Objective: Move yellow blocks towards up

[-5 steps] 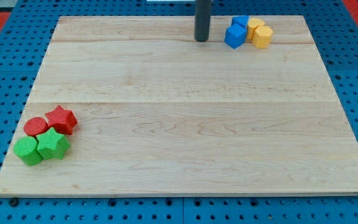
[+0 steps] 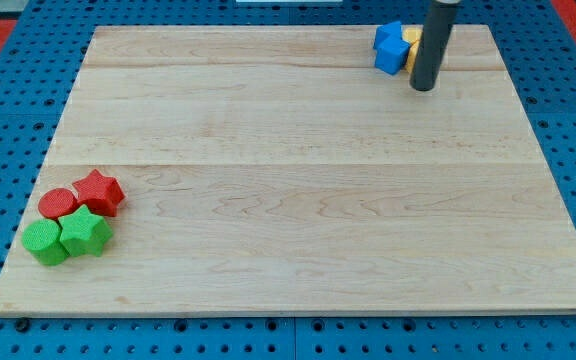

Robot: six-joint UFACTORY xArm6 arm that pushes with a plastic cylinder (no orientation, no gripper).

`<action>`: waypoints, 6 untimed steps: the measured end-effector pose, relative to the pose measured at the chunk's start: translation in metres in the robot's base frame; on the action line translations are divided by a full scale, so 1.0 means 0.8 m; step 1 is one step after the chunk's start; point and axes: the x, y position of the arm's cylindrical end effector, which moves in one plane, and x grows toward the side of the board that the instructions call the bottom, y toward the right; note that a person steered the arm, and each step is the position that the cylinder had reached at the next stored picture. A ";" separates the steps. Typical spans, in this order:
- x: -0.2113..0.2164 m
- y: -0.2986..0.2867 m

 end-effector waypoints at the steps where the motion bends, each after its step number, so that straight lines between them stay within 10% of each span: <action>1: -0.020 0.002; 6: -0.035 0.026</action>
